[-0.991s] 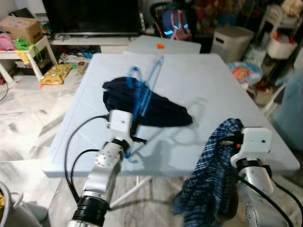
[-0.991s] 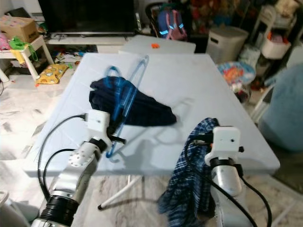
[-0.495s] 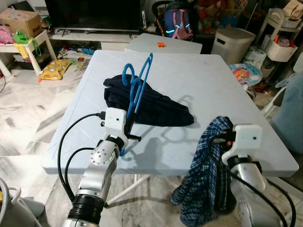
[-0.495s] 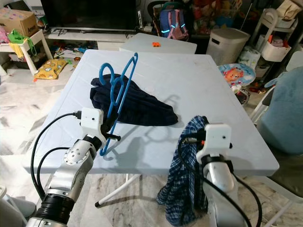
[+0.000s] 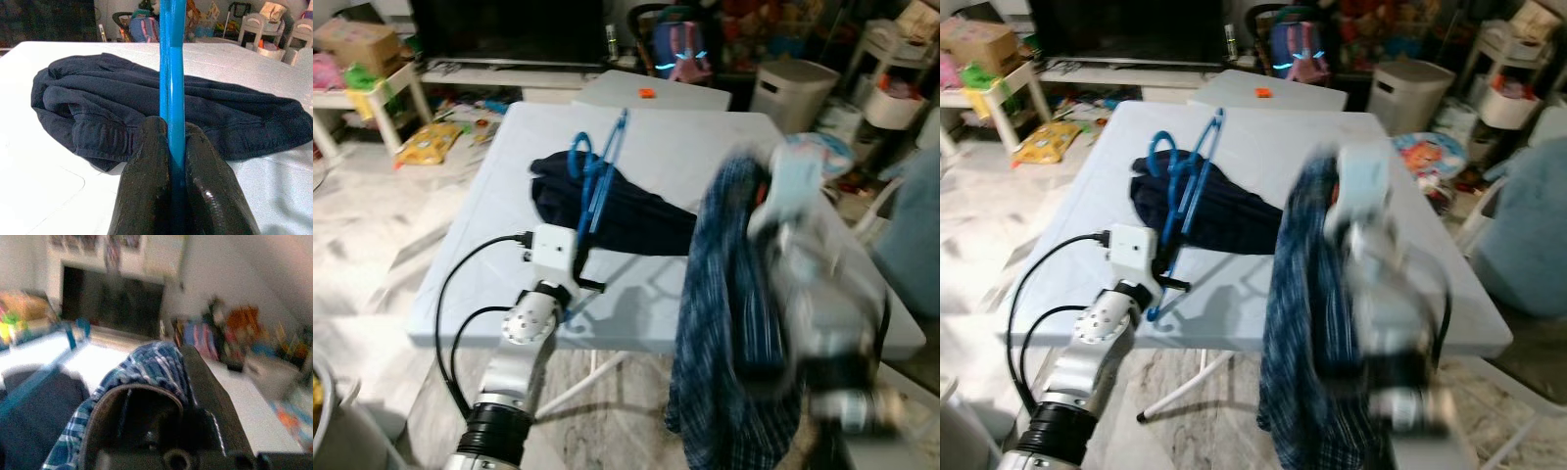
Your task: Hang hanger
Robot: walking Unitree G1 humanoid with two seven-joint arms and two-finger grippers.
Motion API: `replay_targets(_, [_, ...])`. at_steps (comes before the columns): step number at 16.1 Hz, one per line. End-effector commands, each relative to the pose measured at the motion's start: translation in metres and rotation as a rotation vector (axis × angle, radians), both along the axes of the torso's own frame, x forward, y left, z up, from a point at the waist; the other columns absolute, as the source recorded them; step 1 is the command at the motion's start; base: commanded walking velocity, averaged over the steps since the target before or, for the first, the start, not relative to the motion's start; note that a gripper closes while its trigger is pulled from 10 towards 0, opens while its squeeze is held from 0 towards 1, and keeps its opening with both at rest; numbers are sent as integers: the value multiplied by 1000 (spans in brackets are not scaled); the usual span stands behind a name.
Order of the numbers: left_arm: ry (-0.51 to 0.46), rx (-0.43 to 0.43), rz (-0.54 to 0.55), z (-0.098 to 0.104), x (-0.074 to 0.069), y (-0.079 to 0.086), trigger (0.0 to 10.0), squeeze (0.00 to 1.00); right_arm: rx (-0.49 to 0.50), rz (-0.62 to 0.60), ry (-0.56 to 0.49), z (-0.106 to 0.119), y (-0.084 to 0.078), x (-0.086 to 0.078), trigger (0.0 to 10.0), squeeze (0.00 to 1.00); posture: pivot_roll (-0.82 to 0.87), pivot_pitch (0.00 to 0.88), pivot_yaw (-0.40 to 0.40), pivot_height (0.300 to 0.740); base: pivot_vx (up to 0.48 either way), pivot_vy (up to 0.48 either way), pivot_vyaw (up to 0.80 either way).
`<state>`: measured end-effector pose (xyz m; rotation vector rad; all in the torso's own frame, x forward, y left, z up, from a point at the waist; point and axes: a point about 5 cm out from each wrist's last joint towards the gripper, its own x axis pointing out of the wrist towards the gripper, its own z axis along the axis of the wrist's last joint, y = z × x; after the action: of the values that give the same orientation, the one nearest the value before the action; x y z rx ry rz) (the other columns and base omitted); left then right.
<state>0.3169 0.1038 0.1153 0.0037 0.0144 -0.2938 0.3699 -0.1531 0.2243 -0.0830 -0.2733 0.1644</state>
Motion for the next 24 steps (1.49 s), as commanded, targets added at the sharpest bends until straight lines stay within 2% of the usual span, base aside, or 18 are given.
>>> replay_targets(1, [5, 16, 1, -2, 0, 0, 10000, 0, 2, -8, -19, 17, -5, 16, 10000, 0, 109, 0, -99, 740, 0, 0, 0])
replay_targets(3, [-10, 12, 16, 1, 0, 1, 10000, 0, 16, -17, -135, 64, -5, 29, 10000, 0, 129, 0, -110, 740, 0, 0, 0])
replay_targets(4, [-20, 13, 28, 3, 0, 3, 10000, 0, 27, -48, -239, 102, -9, 32, 10000, 0, 141, 0, -118, 740, 0, 0, 0])
replay_targets(5, [-24, 15, 35, 3, 0, 4, 10000, 0, 32, -61, -291, 119, -11, 30, 10000, 0, 146, 0, -121, 740, 0, 0, 0])
replay_targets(6, [-30, 17, 49, 4, -1, 6, 10000, 0, 28, -85, -388, 145, -15, 26, 10000, 0, 153, 0, -128, 740, 0, 0, 0])
replay_targets(8, [-35, 18, 55, 4, -1, 7, 10000, 0, 15, -111, -465, 154, -22, 21, 10000, 0, 152, 0, -129, 740, 0, 0, 0])
replay_targets(11, [-37, 17, 54, 4, -1, 6, 10000, 0, -3, -118, -428, 126, -28, 23, 10000, 0, 144, 0, -124, 740, 0, 0, 0])
replay_targets(12, [-37, 15, 43, 4, -1, 2, 10000, 0, -27, -98, -307, 79, -31, 25, 10000, 0, 136, 0, -119, 740, 0, 0, 0])
replay_targets(13, [-37, 14, 39, 4, -1, 1, 10000, 0, -77, -65, -202, 44, -30, 22, 10000, 0, 136, 0, -119, 740, 0, 0, 0])
replay_targets(14, [-37, 13, 38, 4, -1, 1, 10000, 0, -97, -56, -177, 35, -30, 21, 10000, 0, 131, 0, -116, 740, 0, 0, 0])
replay_targets(15, [-31, 13, 32, 3, -1, 0, 10000, 0, -165, -3, 20, -21, -36, 9, 10000, 322, 123, 0, -111, 740, 0, 0, 0])
replay_targets(16, [-29, 13, 29, 2, -1, 0, 10000, 0, -169, -7, 62, -32, -40, 5, 10000, 1000, 118, 0, -108, 740, 0, 0, 0])
replay_targets(17, [-19, 12, 22, 0, -1, -1, 10000, 0, -238, 16, 204, -66, -50, -9, 10000, 1000, 109, 0, -101, 740, 0, 0, 0])
replay_targets(19, [-14, 10, 6, -1, -1, -5, 10000, 0, -364, 33, 296, -91, -59, -27, 10000, 1000, 98, 0, -95, 740, 0, 0, 0])
replay_targets(22, [-10, 12, -7, -1, 0, -7, 10000, 0, -381, 21, 358, -100, -70, -41, 10000, 1000, 89, 0, -84, 740, 0, 0, 0])
replay_targets(24, [-7, 14, -12, -2, 0, -6, 10000, 0, -364, 82, 391, -102, -69, -52, 10000, 1000, 87, 0, -80, 740, 0, 0, 0])
